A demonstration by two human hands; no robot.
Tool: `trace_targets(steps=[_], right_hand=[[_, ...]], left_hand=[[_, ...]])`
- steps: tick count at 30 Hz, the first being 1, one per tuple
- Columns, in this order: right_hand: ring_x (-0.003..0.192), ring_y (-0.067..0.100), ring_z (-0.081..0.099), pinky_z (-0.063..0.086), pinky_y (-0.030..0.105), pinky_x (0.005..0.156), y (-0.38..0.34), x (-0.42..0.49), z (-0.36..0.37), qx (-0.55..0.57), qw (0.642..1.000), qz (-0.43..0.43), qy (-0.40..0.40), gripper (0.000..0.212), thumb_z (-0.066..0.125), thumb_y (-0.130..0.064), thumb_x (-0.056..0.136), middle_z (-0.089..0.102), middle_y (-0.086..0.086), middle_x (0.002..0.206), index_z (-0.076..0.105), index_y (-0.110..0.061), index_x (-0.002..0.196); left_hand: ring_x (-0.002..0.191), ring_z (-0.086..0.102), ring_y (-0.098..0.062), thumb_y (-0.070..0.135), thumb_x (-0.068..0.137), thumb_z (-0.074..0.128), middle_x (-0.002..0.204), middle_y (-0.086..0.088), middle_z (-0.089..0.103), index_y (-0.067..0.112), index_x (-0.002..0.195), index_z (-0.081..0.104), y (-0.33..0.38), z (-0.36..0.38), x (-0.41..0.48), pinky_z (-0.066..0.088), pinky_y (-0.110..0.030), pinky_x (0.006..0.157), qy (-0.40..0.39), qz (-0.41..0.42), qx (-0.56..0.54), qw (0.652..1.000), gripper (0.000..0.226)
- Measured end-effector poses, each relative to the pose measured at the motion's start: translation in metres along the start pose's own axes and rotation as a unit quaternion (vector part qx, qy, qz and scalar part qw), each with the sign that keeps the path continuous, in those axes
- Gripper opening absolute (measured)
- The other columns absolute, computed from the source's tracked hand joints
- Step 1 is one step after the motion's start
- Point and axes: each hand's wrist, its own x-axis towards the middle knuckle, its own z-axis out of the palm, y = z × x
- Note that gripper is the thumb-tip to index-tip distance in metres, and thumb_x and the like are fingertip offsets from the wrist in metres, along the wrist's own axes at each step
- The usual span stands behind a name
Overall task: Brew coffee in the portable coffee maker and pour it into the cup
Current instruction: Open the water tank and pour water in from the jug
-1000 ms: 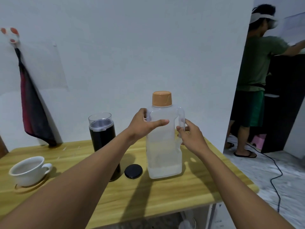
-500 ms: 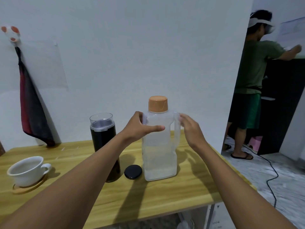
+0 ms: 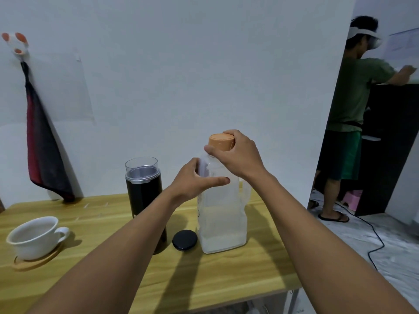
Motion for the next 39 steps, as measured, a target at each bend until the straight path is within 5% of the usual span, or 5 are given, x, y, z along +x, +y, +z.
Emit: trace_targets(steps=[14,19,22,27,39], right_hand=[[0.093,0.003,0.066,0.047,0.019,0.078,0.018,0.037,-0.030,0.111,0.968,0.034,-0.222,0.061,0.089,-0.039,0.069,0.068,-0.006,0.105,0.056,-0.023,0.118],[0.117,0.005,0.062,0.047,0.027,0.104,0.028,0.036,-0.041,0.133,0.959,0.026,-0.250,0.072,0.087,-0.040,0.071,0.067,-0.005,0.126,0.058,-0.026,0.135],[0.114,0.006,0.064,0.044,0.031,0.106,0.032,0.032,-0.047,0.170,0.952,0.052,-0.248,0.082,0.087,-0.036,0.071,0.069,-0.007,0.122,0.047,-0.020,0.142],[0.090,-0.009,0.063,0.046,0.015,0.079,0.017,0.020,-0.030,0.131,0.970,0.014,-0.204,0.046,0.064,-0.041,0.077,0.068,-0.008,0.104,0.063,-0.020,0.118],[0.110,0.009,0.058,0.045,0.019,0.080,0.012,0.011,-0.015,0.096,0.989,-0.017,-0.113,0.066,0.071,-0.047,0.070,0.056,-0.004,0.124,0.050,-0.030,0.131]], left_hand=[[0.105,0.063,-0.011,0.057,0.059,0.091,0.114,0.009,0.066,0.028,0.116,0.058,-0.004,-0.004,0.002,0.058,-0.035,0.088,-0.007,0.006,-0.007,1.000,0.072],[0.105,0.062,-0.007,0.055,0.061,0.091,0.116,0.011,0.065,0.028,0.119,0.057,-0.004,-0.004,0.002,0.056,-0.029,0.085,-0.009,0.010,-0.010,1.000,0.072],[0.106,0.061,-0.007,0.054,0.061,0.091,0.117,0.011,0.064,0.028,0.120,0.057,-0.004,-0.004,0.001,0.056,-0.031,0.087,-0.012,0.008,-0.016,1.000,0.073],[0.103,0.062,-0.001,0.049,0.065,0.091,0.116,0.014,0.065,0.030,0.120,0.056,-0.002,-0.002,-0.001,0.052,-0.021,0.076,-0.013,0.015,-0.026,0.999,0.069],[0.106,0.061,-0.006,0.048,0.067,0.091,0.118,0.012,0.064,0.029,0.122,0.054,-0.003,-0.002,-0.001,0.054,-0.027,0.085,-0.014,0.020,-0.025,0.999,0.069]])
